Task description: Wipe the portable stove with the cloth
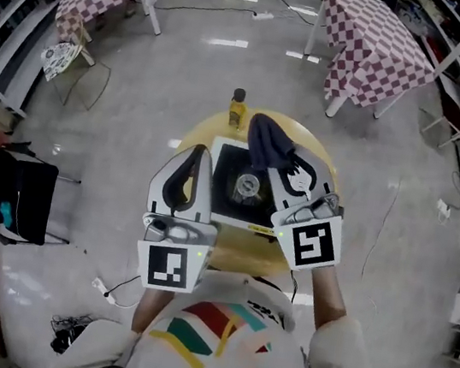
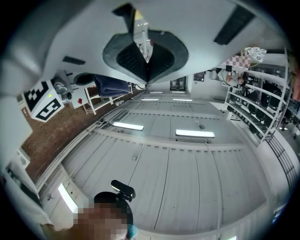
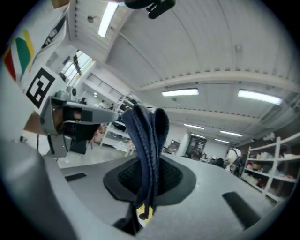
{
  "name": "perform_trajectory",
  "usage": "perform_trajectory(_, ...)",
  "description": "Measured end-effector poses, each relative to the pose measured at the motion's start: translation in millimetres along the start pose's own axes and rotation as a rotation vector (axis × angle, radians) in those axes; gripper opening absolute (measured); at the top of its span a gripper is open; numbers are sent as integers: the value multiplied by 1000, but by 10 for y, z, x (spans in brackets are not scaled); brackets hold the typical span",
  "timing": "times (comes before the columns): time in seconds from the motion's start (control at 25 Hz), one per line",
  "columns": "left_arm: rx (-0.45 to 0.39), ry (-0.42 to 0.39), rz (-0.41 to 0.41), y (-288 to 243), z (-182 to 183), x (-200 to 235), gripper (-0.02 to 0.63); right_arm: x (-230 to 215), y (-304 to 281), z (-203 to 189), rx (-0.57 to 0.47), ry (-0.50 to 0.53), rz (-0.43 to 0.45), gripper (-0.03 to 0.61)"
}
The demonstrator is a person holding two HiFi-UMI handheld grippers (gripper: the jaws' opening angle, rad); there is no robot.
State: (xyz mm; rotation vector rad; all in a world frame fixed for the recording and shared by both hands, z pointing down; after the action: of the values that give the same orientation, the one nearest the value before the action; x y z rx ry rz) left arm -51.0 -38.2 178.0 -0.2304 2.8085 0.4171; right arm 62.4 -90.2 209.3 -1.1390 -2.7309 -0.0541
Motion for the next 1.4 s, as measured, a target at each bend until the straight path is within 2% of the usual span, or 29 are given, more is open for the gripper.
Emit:
perform_trajectory(0.08, -29, 2, -35, -64, 56, -122, 5, -136, 192, -92, 6, -78, -117, 32)
perform_trajectory(0.16, -42, 10, -70, -100, 78, -274, 5, -208, 355, -213, 18, -110, -182, 32)
perform_trajectory(0.44, -35, 27, -170, -131, 10, -661, 5, -212, 792, -608, 9, -286, -318, 32)
perform_trajectory(0.6, -22, 27, -191, -141, -37, -732, 5, -208, 915, -700, 17, -332, -384, 32)
perform_trajectory(0.88, -15, -5, -184, -130, -62, -736, 5, -214, 906, -696, 14, -321, -391, 32)
perform_trajectory(1.04, -7, -11, -165, -112, -82, -713, 5, -237, 900, -676, -10, -282, -381, 32)
perform_trajectory(1.4, 9, -42, -141, -59, -80, -703, 5, -195, 913, -674, -25, -316, -346, 32)
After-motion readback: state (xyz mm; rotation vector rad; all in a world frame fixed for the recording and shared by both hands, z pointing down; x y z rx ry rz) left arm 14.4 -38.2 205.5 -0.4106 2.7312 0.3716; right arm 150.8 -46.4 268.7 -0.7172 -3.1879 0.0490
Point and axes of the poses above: the fingertips, and each gripper's own axes: y backward along the fingers, x to its left, z out of its top, the point moved 3 cm from there along y, backward along the fingers, and after that the axes turned 12 degrees about -y, right-handed, at the moved point
